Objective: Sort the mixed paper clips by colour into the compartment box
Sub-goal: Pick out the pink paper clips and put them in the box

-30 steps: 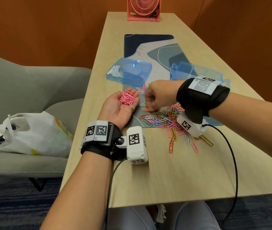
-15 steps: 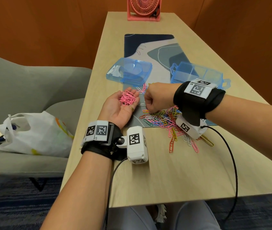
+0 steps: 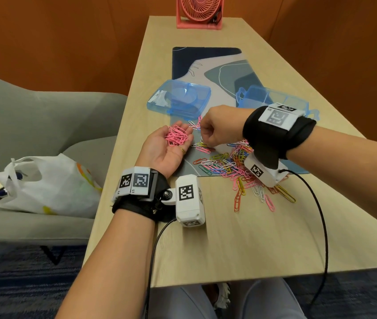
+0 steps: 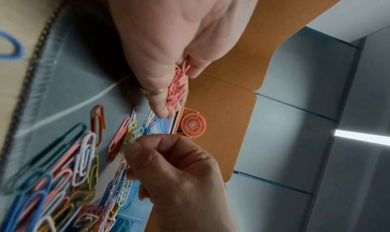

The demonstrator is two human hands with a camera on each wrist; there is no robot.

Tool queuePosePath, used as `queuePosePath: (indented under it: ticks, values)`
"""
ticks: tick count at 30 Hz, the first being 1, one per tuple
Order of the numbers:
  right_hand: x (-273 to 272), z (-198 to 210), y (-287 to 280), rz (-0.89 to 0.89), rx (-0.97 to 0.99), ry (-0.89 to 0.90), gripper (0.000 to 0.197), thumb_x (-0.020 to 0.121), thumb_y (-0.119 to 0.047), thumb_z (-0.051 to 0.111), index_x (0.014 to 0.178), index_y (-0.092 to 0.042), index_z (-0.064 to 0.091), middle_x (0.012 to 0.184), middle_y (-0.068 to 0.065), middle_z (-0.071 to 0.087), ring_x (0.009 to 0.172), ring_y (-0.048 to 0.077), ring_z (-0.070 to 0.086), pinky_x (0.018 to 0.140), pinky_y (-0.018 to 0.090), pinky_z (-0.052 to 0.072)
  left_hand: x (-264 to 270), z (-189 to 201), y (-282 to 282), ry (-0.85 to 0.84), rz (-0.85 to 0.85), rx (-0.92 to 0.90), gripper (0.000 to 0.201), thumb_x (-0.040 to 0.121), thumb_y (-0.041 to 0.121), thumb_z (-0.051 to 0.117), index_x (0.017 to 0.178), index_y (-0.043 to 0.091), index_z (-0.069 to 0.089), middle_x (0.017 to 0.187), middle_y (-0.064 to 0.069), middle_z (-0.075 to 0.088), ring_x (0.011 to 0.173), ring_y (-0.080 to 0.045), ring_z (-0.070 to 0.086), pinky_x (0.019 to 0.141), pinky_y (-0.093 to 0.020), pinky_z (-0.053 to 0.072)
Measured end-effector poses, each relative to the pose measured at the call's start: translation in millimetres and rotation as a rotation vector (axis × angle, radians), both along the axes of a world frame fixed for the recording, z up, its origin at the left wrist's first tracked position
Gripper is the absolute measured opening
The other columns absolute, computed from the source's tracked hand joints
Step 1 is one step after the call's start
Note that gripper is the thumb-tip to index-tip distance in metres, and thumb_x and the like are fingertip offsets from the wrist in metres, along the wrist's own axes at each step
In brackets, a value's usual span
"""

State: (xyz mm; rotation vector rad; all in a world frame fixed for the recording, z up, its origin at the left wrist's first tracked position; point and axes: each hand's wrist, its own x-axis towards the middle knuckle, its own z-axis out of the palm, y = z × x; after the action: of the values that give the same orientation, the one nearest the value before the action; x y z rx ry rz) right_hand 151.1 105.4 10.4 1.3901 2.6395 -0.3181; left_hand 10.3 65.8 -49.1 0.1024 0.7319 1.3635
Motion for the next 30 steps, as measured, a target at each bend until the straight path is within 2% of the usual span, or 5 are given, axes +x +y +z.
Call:
queuePosePath:
  ticks: [10, 18, 21, 25, 30]
  values:
    - [-7.6, -14.4, -7.9, 0.020, 0.006, -0.061, 0.021, 0.079, -0.019, 0.066, 0.061, -0.021, 0.054, 0.060, -0.008, 0.051, 0.069, 0.017, 0.052, 0.052, 0.021, 0.037, 0.7, -0.1, -0.9, 0.009, 0.002, 0.000, 0.037, 0.103, 0.020, 0.027, 0.091, -0.001, 0.056, 0.092, -0.016, 0.059, 0.085, -0.026, 0.057, 0.093, -0.038, 0.043]
    - [-1.4, 11.8, -7.2, -0.070, -0.048, 0.139, 0.008, 0.075, -0.013, 0.063, 0.068, -0.017, 0.060, 0.067, 0.000, 0.066, 0.058, 0.009, 0.054, 0.052, 0.018, 0.039, 6.0, 1.4, -3.2, 0.021, -0.049, 0.008, 0.034, 0.101, 0.018, 0.029, 0.091, 0.000, 0.056, 0.093, -0.015, 0.060, 0.103, -0.026, 0.054, 0.095, -0.037, 0.040]
    - [-5.2, 21.4, -6.2, -0.061, -0.052, 0.196, 0.009, 0.075, -0.013, 0.064, 0.069, -0.018, 0.061, 0.066, -0.002, 0.066, 0.056, 0.005, 0.055, 0.054, 0.019, 0.040, 10.1, 1.9, -4.6, -0.012, -0.059, 0.026, 0.033, 0.100, 0.014, 0.030, 0.089, -0.001, 0.056, 0.091, -0.016, 0.060, 0.088, -0.026, 0.058, 0.101, -0.039, 0.038]
    - [-6.5, 13.6, -6.8, 0.011, -0.047, 0.024, 0.014, 0.078, -0.012, 0.061, 0.066, -0.018, 0.062, 0.064, -0.003, 0.063, 0.056, 0.006, 0.050, 0.056, 0.020, 0.039, 7.7, 1.7, -3.4, -0.027, -0.013, 0.023, 0.032, 0.101, 0.015, 0.030, 0.090, -0.001, 0.056, 0.089, -0.016, 0.058, 0.083, -0.026, 0.058, 0.095, -0.040, 0.043]
    - [-6.2, -4.6, -9.7, 0.087, -0.116, -0.038, 0.010, 0.080, -0.019, 0.072, 0.088, -0.025, 0.069, 0.065, -0.015, 0.052, 0.062, 0.002, 0.046, 0.062, 0.021, 0.038, 1.2, -0.7, -0.6, -0.049, 0.020, 0.020, 0.034, 0.102, 0.017, 0.029, 0.090, -0.002, 0.055, 0.089, -0.018, 0.057, 0.085, -0.029, 0.057, 0.096, -0.042, 0.042]
